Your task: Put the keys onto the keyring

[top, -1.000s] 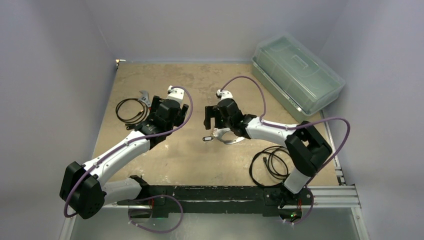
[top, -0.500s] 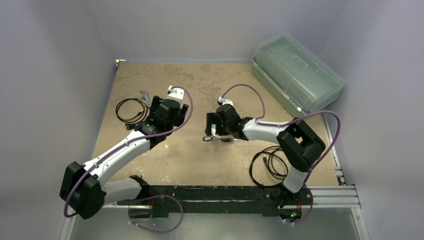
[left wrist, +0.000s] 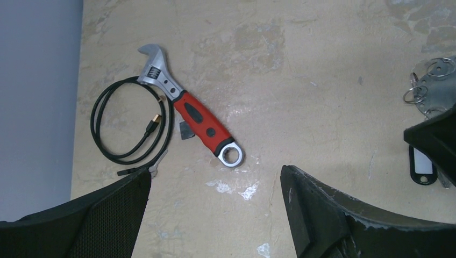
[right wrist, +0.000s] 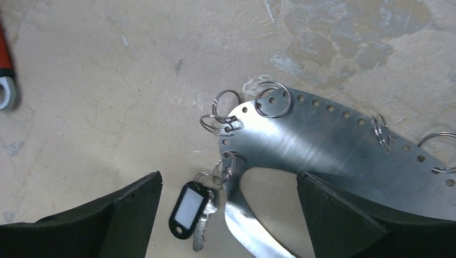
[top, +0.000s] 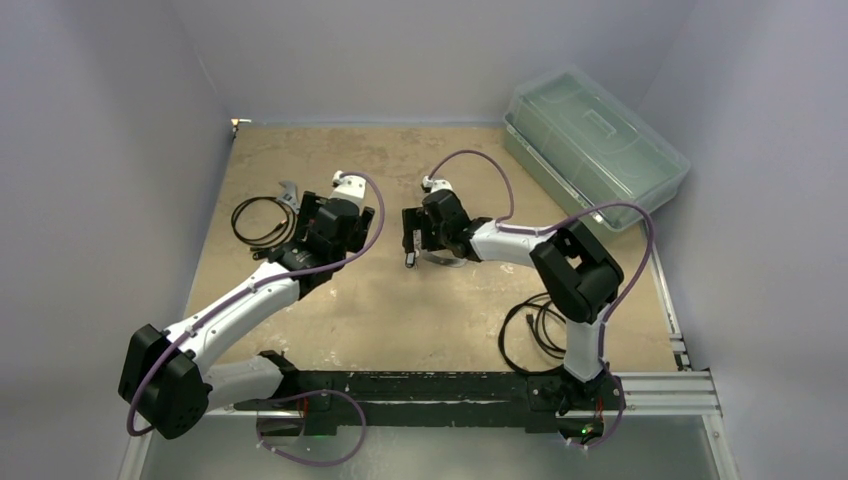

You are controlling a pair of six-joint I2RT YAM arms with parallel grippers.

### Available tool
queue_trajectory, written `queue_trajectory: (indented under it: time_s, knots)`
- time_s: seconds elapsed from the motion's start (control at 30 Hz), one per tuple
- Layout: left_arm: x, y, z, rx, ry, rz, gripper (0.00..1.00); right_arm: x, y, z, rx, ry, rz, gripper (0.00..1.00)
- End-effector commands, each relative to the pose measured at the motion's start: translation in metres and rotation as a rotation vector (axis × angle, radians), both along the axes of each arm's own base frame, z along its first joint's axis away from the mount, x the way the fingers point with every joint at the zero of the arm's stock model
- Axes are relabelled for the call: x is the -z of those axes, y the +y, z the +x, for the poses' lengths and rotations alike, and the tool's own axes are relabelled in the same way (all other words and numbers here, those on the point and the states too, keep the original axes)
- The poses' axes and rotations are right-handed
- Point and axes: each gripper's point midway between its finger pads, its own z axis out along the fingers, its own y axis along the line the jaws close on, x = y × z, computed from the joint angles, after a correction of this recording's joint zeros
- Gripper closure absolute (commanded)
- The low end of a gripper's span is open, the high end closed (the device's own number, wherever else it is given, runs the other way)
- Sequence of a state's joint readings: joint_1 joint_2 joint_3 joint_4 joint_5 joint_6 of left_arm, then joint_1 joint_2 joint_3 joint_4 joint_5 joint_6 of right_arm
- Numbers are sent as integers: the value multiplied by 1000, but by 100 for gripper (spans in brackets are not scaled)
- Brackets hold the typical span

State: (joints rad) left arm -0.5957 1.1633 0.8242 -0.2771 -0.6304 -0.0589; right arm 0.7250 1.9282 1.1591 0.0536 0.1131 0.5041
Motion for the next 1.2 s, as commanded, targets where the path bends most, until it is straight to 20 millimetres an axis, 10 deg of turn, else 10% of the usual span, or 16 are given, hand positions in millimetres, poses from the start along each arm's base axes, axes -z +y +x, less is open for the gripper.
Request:
queue_trajectory:
  time_s: [0.0, 0.23, 0.57, 1.17]
  knots:
    - [-29, 20, 1, -91, -108, 10, 10, -25, -12, 4, -46, -74, -69, 1]
    - [-55, 45, -9, -195, -207, 13, 4, -100, -28, -3, -86, -264, -41, 1]
    - [-83, 62, -18, -250, -330, -75, 1, -138, -44, -37, -144, -445, 93, 1]
    - [-112, 69, -32, -227, -478, -200, 2, -185, -71, -41, 19, -620, 255, 1]
